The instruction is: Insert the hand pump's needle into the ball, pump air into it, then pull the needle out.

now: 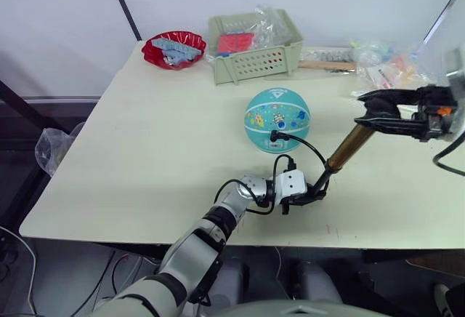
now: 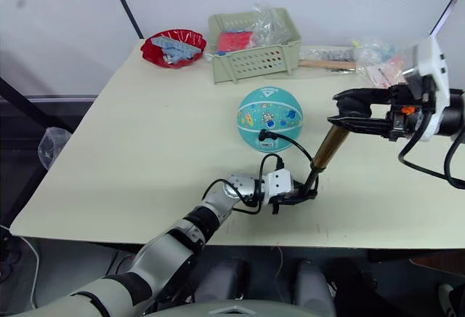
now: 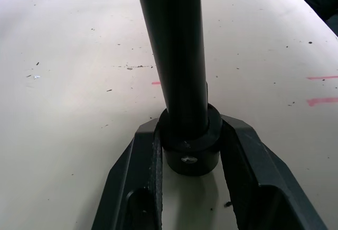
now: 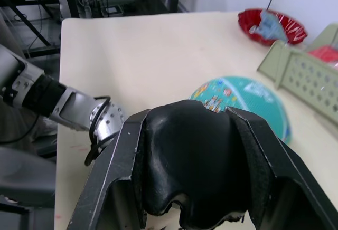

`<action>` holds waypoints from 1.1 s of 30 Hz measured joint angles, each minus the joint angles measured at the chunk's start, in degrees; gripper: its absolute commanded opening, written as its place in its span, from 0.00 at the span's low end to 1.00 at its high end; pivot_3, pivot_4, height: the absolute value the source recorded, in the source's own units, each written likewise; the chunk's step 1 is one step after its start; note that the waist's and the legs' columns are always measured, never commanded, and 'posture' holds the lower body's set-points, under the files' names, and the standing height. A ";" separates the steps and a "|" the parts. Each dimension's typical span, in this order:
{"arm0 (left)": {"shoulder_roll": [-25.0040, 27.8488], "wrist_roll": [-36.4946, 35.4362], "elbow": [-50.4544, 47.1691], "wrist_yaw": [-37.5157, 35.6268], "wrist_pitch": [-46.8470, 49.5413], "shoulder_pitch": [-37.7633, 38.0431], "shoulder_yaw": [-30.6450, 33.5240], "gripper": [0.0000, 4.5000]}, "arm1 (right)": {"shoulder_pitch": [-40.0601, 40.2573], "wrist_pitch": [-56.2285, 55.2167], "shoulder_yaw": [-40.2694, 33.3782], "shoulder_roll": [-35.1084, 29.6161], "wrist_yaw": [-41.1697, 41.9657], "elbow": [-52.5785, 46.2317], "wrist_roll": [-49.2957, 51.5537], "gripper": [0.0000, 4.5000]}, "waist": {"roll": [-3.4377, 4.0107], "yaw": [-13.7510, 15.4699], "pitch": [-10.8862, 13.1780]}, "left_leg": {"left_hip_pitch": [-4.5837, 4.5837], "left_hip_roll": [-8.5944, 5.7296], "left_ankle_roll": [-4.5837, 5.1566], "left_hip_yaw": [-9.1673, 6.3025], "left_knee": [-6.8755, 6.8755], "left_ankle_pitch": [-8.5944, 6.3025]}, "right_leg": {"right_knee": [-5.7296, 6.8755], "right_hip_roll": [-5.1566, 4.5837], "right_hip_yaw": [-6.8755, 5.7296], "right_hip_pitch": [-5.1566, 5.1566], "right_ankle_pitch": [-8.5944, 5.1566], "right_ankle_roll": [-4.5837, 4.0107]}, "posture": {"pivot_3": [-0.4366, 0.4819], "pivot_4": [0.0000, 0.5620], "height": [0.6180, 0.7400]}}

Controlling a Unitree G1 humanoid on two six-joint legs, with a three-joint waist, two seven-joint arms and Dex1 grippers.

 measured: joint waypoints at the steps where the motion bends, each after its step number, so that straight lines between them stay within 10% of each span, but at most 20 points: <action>1: 0.01 0.00 0.00 0.05 0.00 0.00 0.00 0.24 | 0.09 -0.01 0.00 0.12 -0.12 -0.25 -0.03 0.36 | 0.01 -0.03 -0.01 | 0.01 0.00 0.00 0.02 0.00 0.00 | 0.00 0.00 0.02 0.00 0.00 0.00 | 0.48 0.27 1.00; 33: 0.80 0.13 0.14 0.18 0.02 0.16 -0.09 0.24 | 15.28 -18.92 12.99 14.59 -4.16 2.08 -18.44 0.36 | -0.29 -0.99 -0.64 | 0.18 0.02 0.00 0.07 -0.02 0.00 | 0.04 0.03 -0.16 0.09 0.00 0.02 | 0.48 0.27 1.00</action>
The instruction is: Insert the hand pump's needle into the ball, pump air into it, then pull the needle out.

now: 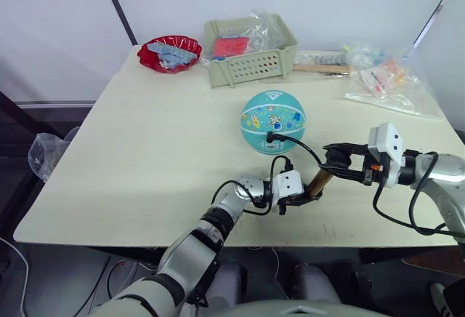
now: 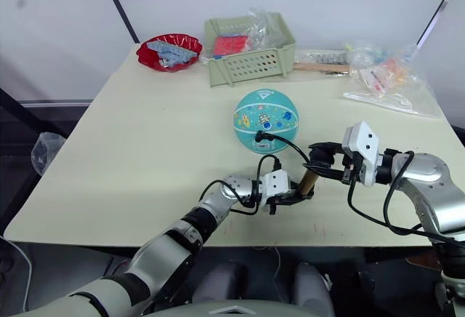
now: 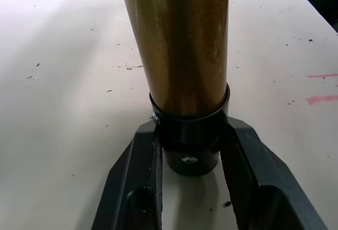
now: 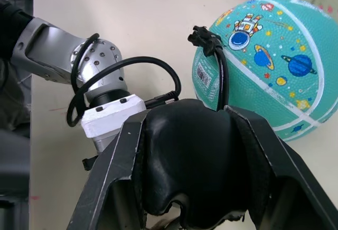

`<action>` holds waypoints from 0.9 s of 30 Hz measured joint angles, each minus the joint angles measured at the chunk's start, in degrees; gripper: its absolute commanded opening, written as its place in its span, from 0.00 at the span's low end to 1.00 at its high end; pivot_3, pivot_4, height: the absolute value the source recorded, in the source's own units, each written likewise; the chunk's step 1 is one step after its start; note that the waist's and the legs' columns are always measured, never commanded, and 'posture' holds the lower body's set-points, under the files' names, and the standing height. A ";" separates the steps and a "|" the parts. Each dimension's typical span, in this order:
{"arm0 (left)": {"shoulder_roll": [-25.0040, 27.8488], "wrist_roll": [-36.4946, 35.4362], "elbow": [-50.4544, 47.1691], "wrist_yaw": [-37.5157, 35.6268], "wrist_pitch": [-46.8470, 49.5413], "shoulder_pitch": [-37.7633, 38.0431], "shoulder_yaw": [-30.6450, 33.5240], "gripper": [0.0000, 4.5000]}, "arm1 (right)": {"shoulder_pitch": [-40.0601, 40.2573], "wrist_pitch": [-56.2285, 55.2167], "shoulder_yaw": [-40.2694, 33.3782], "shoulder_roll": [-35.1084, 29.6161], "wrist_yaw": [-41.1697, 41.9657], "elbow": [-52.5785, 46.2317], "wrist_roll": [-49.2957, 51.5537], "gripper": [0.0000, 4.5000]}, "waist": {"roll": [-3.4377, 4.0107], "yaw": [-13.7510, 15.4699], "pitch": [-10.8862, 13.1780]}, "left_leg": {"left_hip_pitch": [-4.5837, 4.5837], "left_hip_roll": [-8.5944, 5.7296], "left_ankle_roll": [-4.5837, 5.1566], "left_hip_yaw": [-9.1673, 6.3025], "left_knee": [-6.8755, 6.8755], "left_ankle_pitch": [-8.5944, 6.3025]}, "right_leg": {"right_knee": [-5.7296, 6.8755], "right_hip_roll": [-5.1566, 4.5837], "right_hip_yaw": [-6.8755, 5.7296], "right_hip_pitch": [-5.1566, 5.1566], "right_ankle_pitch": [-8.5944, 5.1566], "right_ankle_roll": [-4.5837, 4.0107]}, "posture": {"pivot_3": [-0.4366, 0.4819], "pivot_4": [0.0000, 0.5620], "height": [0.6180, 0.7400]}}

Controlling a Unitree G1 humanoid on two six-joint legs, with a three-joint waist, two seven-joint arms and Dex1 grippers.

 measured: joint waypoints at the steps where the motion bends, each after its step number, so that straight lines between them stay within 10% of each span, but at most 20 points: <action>1: -0.04 -0.01 -0.03 -0.12 0.00 -0.13 0.00 0.24 | -0.59 1.39 -0.58 -0.73 0.17 -0.34 1.03 0.36 | 0.09 0.05 0.08 | -0.06 0.00 0.00 0.01 0.00 0.00 | 0.00 -0.08 -0.14 -0.01 0.01 0.00 | 0.48 0.27 1.00; 27: -0.28 -0.13 -0.24 -0.13 -0.04 -0.65 0.18 0.24 | -15.80 22.21 -14.37 -14.12 2.78 -3.09 20.50 0.36 | 0.38 0.65 0.63 | -0.63 -0.05 0.03 0.05 0.33 0.01 | -0.06 -0.92 -1.57 -0.12 0.16 0.25 | 0.48 0.27 1.00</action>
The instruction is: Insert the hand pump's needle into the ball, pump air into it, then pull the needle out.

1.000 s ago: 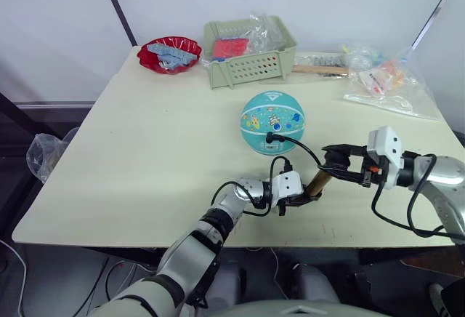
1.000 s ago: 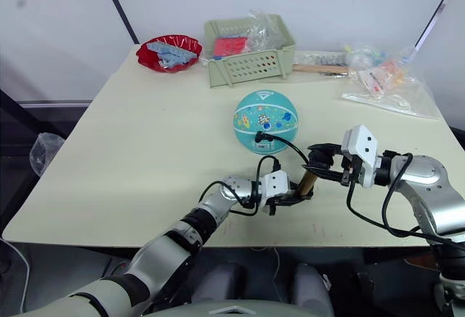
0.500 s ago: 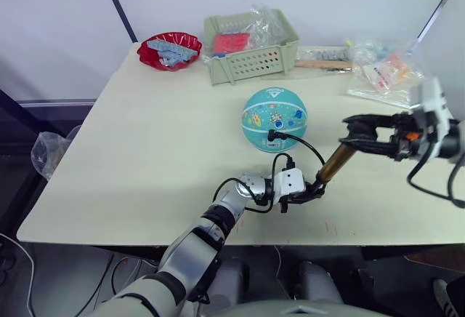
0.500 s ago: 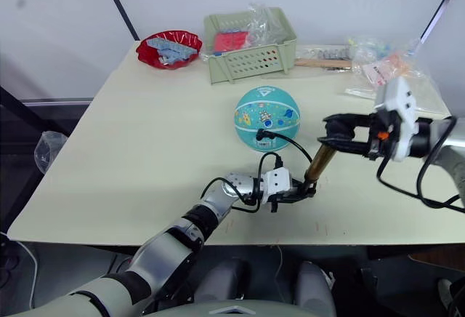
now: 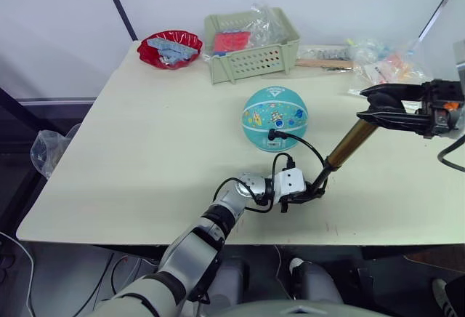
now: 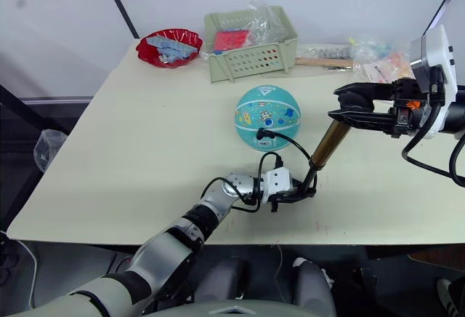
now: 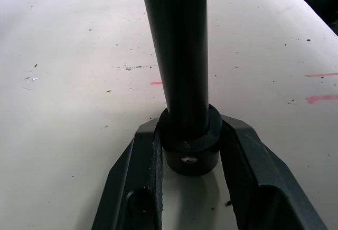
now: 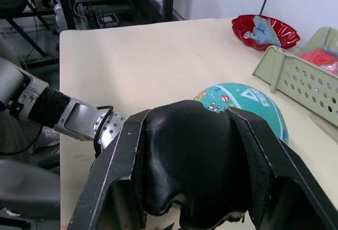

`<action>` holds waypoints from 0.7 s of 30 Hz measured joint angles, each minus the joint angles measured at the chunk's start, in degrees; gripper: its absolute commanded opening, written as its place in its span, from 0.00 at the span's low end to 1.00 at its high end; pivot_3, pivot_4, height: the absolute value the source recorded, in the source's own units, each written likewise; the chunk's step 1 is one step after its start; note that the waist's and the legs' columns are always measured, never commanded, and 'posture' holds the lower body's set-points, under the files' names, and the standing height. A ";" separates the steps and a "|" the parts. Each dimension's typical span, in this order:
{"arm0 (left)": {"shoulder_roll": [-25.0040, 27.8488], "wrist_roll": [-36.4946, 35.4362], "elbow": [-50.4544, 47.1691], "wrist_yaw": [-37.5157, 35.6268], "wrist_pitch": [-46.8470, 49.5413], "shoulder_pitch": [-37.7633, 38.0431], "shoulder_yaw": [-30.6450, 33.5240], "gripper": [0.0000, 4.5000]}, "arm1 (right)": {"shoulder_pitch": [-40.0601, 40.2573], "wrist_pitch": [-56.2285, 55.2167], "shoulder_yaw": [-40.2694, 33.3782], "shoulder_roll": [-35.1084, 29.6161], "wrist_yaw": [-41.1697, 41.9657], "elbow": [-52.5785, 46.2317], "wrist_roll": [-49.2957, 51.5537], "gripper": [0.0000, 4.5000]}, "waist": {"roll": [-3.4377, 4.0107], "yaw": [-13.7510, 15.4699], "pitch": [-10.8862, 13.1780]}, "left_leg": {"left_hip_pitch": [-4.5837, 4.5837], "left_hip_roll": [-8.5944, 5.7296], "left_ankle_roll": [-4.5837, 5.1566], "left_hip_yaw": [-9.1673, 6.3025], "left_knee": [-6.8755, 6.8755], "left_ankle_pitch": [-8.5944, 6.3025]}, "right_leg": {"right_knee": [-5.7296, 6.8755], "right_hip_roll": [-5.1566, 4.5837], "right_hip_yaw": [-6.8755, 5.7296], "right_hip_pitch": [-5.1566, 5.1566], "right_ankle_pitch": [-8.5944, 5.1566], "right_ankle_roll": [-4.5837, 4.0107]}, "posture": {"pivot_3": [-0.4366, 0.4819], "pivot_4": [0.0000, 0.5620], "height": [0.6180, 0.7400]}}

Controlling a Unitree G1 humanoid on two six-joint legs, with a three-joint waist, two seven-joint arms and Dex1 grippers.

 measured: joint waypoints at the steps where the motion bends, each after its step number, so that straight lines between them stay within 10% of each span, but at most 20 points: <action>1: 0.00 0.00 0.00 0.02 0.00 0.08 -0.06 0.24 | 1.19 -1.05 -0.12 -0.08 0.27 -0.28 -0.68 0.36 | -0.08 0.00 -0.05 | 0.01 0.00 0.00 -0.03 0.00 0.00 | 0.01 0.01 -0.02 0.01 -0.01 0.00 | 0.48 0.27 1.00; 21: 0.78 0.11 0.17 1.12 0.12 1.23 -0.08 0.24 | 16.43 -27.17 14.66 12.68 -0.61 4.23 -21.23 0.36 | -0.80 -0.64 -0.94 | 0.52 0.05 -0.02 0.02 -0.03 -0.01 | 0.08 0.04 0.07 0.34 -0.16 0.22 | 0.48 0.27 1.00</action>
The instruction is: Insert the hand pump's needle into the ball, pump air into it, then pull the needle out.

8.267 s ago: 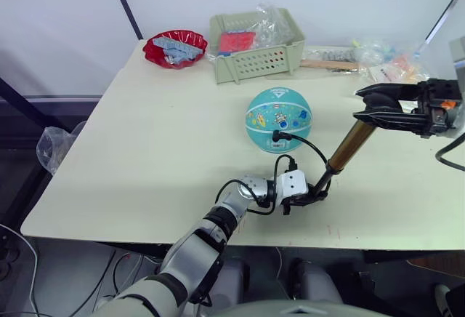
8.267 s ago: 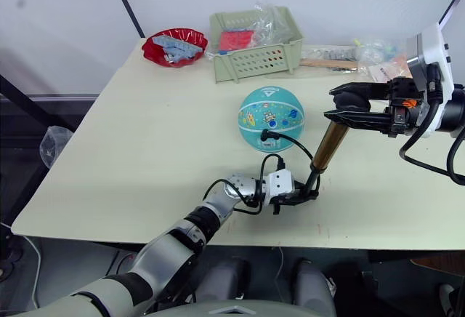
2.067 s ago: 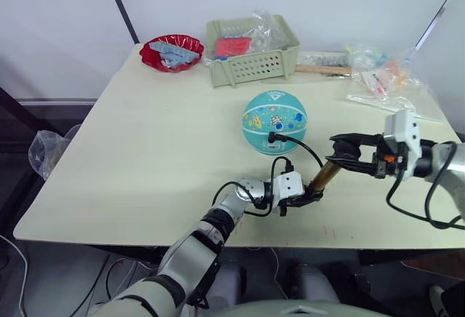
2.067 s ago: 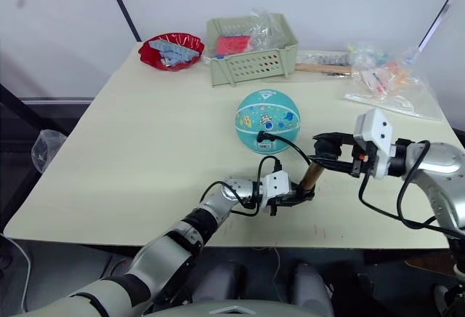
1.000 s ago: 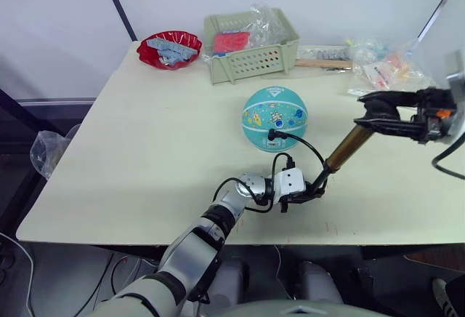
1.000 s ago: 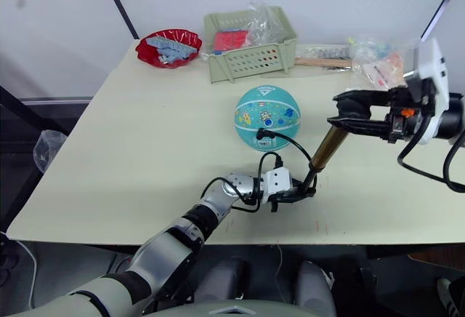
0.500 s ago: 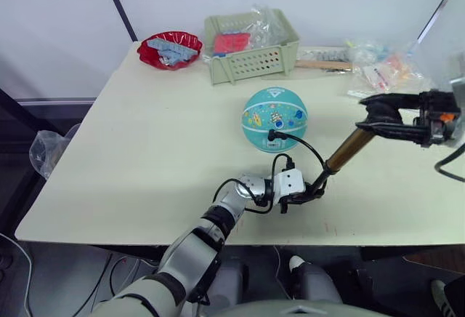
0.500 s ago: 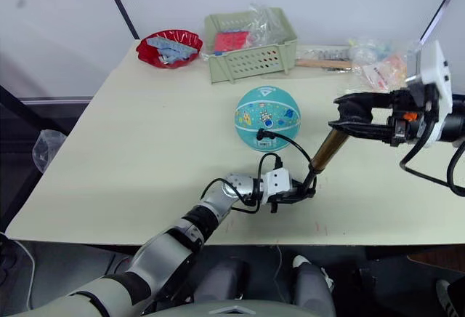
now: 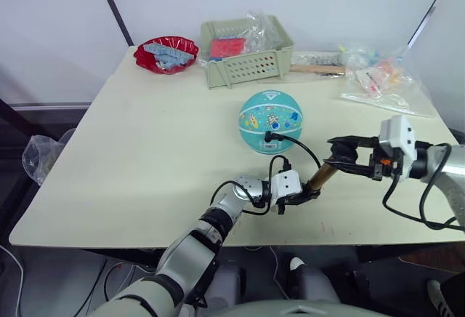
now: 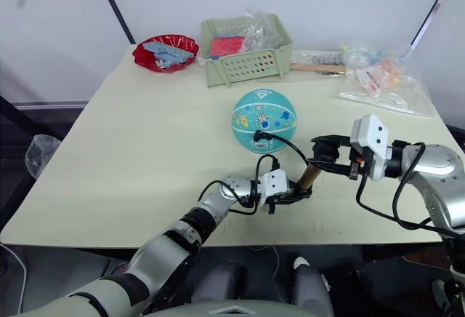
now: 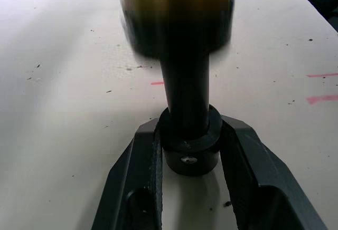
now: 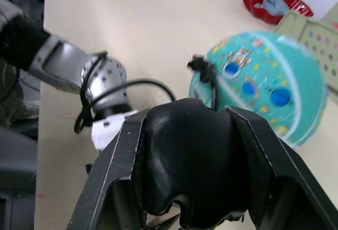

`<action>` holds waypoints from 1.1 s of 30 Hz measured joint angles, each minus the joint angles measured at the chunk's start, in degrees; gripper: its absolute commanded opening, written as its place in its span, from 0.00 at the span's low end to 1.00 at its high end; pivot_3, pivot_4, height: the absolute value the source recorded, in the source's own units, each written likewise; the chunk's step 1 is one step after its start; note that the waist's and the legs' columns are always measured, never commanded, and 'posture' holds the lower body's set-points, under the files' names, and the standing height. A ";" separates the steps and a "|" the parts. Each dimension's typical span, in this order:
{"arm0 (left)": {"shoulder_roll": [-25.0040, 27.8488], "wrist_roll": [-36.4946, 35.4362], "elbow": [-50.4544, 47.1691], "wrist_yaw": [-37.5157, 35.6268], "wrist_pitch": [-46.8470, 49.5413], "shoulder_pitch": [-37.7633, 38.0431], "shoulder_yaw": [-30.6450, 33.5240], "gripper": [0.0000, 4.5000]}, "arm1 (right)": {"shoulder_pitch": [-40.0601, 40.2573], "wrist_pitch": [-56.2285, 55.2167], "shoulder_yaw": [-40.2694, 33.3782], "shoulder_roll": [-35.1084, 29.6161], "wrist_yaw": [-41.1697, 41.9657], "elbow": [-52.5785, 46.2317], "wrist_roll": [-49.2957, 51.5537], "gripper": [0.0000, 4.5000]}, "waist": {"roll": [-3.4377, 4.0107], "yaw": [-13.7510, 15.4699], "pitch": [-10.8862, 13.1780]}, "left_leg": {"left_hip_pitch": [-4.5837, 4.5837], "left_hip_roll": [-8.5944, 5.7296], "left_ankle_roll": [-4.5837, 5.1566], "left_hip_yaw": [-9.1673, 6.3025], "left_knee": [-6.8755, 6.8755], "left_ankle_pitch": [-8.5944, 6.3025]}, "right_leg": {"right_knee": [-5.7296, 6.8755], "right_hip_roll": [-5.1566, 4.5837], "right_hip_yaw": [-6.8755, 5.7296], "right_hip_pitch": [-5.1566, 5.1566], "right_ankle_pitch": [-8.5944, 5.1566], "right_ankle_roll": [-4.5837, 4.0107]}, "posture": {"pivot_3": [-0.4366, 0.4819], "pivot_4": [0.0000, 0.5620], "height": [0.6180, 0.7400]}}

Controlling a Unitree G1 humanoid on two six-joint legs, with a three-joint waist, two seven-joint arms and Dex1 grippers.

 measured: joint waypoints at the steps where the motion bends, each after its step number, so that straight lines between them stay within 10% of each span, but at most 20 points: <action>1: 0.01 0.04 0.02 0.08 0.02 0.02 -0.01 0.24 | 0.06 -1.15 0.44 0.40 0.02 0.84 -0.61 0.36 | -0.02 -0.02 -0.02 | 0.04 0.00 0.00 0.00 0.00 0.00 | 0.00 0.01 0.00 0.03 0.00 0.00 | 0.48 0.27 1.00; 10: -0.03 0.03 0.02 0.08 0.04 0.06 -0.02 0.24 | -0.13 -3.74 2.40 2.39 -0.19 3.49 -3.08 0.36 | 0.04 0.01 -0.04 | 0.04 0.00 0.00 -0.01 0.00 0.00 | 0.01 0.01 0.01 0.04 0.00 -0.01 | 0.48 0.27 1.00; 11: -0.04 0.01 0.02 0.07 0.12 0.06 0.09 0.46 | -0.10 -3.76 2.49 2.40 -0.17 3.45 -3.15 0.36 | 0.04 0.00 -0.04 | 0.04 0.00 0.00 -0.02 0.00 0.00 | 0.01 0.01 0.00 0.04 -0.01 0.00 | 0.48 0.27 1.00; 13: 0.08 -0.24 0.65 0.18 1.55 0.53 0.70 0.47 | 0.16 -3.81 2.67 2.53 -0.19 3.29 -3.51 0.36 | 0.13 -0.05 0.00 | 0.03 0.01 0.00 -0.01 0.00 0.00 | 0.01 0.01 0.02 0.02 -0.01 0.01 | 0.48 0.27 1.00; 19: 0.76 -1.80 0.24 -0.72 2.70 0.67 3.30 1.00 | 0.41 -3.84 2.32 2.64 -0.29 2.77 -3.50 0.36 | 0.36 -0.07 0.14 | 0.02 0.00 0.00 -0.02 -0.11 0.00 | 0.01 0.02 0.01 -0.02 0.02 -0.09 | 0.48 0.27 1.00; 33: 8.88 -7.28 -13.19 -13.49 2.03 9.04 5.12 1.00 | 0.16 -3.80 2.24 3.87 -0.52 2.37 -3.45 0.36 | 0.80 -0.38 0.53 | 0.02 0.00 0.00 0.08 -0.31 0.00 | 0.02 0.08 0.20 -0.25 0.10 -0.33 | 0.48 0.27 1.00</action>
